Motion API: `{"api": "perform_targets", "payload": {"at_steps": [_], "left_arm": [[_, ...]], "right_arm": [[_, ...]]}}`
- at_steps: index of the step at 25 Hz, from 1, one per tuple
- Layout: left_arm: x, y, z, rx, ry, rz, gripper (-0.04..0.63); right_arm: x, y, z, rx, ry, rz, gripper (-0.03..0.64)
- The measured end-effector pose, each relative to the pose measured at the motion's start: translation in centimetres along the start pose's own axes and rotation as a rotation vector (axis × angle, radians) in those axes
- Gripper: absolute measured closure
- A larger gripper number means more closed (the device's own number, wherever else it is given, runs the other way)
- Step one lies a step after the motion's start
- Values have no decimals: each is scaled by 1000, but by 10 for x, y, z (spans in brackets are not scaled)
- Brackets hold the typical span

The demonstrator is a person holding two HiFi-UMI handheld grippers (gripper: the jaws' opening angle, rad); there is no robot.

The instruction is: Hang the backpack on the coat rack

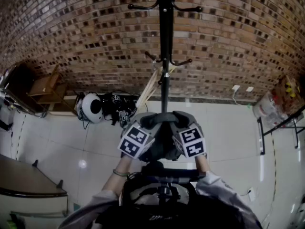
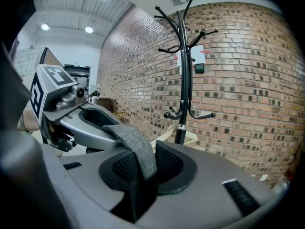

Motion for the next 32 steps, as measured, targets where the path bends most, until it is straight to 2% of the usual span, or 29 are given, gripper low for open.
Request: {"api": "perform_targets", "payload": {"at_steps": [12, 16, 21, 24, 28, 32], "left_arm": [[-69, 109, -23, -99, 12, 67, 485], [-87, 135, -29, -107, 8, 86, 485], [-98, 151, -28, -127, 14, 151, 483], [-106, 157, -20, -123, 39, 153, 483], [-120, 165, -18, -102, 29, 161, 483], [-133, 170, -8, -92, 60, 176, 483]], "right_arm": [[-103, -54, -30, -9, -21, 72, 520], [-126, -68, -37, -9, -16, 82, 520], [-145, -78, -39, 23, -15, 76, 520], [-154, -81, -33, 21, 5, 66, 520], [-163, -92, -29, -4, 9, 75, 520], [-173, -99, -17, -7, 56, 85, 520]]}}
Point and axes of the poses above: the fingertips, and each gripper's own axes: x backward along the fingers, y to its left, z out of its underside, the point moved 7 cm from there along x, backward along the fingers, and after that the axes turned 12 degrees about -y, right-handed, at the moved point
